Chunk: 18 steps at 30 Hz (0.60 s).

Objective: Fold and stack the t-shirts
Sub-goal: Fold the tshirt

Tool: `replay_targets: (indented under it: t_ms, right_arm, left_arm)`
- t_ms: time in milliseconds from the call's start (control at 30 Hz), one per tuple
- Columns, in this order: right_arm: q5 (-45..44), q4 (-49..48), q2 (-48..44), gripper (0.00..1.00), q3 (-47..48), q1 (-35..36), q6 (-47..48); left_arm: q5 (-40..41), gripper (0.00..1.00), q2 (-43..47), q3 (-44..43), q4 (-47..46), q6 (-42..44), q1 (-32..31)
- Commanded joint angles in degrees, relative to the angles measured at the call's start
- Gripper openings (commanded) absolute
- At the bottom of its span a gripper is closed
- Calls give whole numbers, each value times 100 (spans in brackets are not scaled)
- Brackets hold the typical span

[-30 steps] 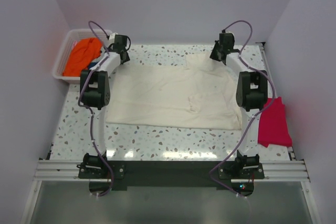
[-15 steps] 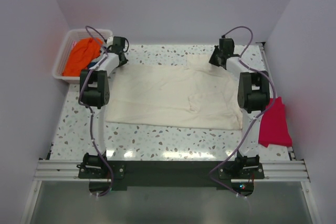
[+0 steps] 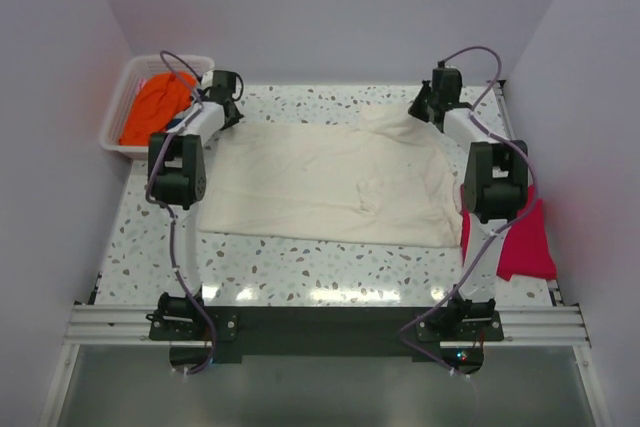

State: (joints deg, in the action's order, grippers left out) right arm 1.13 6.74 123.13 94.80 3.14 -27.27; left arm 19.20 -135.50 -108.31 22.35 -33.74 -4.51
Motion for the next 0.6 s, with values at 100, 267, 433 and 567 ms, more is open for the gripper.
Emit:
replay_targets:
  t_ms: [100,267,433,567]
  right_arm:
    - [98,-341,-1254,0,-514,-191,-183]
    - [72,-358,-1906,0,-1191,-270,-253]
    - [37,-358,-2600,0,-2105,-296,-314]
    - [-25,-165,-3249,0,-2624,-296,-314]
  left_arm:
    - [40,0,841,495,-204,227,47]
    - [136,0,1210,855,-222,245,47]
    - [128,0,1631,1259,-327,201,47]
    - [163,0,2159,1829,-433,104,47]
